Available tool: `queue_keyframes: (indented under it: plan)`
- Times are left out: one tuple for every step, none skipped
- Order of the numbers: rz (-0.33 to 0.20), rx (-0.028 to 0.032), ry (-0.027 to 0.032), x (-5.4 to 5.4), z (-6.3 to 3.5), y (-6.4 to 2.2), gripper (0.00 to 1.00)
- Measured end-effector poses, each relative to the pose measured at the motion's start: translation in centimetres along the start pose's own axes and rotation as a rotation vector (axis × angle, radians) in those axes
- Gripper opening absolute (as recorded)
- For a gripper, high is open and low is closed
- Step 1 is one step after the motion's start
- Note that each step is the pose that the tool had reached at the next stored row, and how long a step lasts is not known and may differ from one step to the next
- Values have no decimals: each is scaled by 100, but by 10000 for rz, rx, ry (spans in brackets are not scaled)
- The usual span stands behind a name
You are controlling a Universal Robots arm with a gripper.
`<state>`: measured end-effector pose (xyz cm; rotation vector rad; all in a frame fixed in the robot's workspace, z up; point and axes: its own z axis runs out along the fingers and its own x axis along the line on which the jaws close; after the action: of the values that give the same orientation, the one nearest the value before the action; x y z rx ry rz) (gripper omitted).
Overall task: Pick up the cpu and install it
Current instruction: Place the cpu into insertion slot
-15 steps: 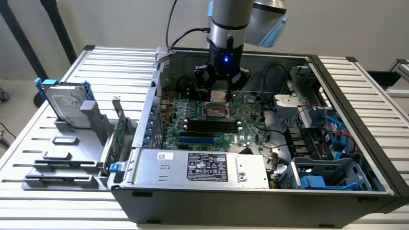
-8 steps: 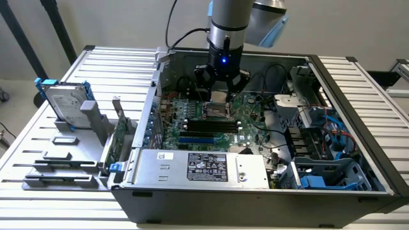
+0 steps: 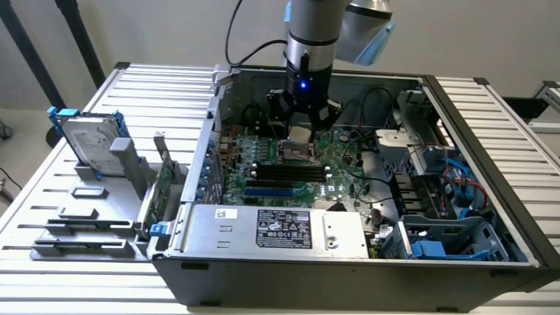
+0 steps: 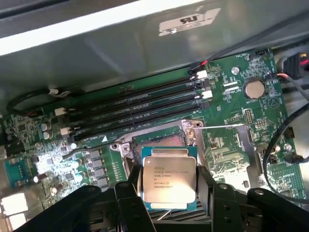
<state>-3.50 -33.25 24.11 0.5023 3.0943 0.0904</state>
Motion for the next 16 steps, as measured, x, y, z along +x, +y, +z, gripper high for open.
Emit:
queue_keyframes:
  plan:
    - [180, 0, -10, 0, 7, 0, 55]
    - [359, -1, -21, 0, 15, -1, 55]
    - [538, -1, -31, 0, 23, -1, 55]
    - [719, -2, -42, 0, 31, -2, 55]
    - [892, -3, -52, 0, 38, -2, 55]
    - [1089, -4, -63, 0, 47, -3, 55]
    - [1267, -5, -74, 0, 54, -3, 55]
    - [1448, -7, -84, 0, 62, -4, 55]
    - [1627, -7, -94, 0, 70, -4, 55]
    - [1807, -7, -105, 0, 77, -4, 55]
    - [1986, -7, -115, 0, 84, -5, 55]
    - [2176, -8, -126, 0, 92, -5, 55]
    - [2357, -9, -136, 0, 98, -6, 55]
    - [2536, -10, -147, 0, 104, -6, 55]
    - [2716, -10, -157, 0, 110, -6, 55]
    - [2894, -11, -167, -1, 116, -7, 55]
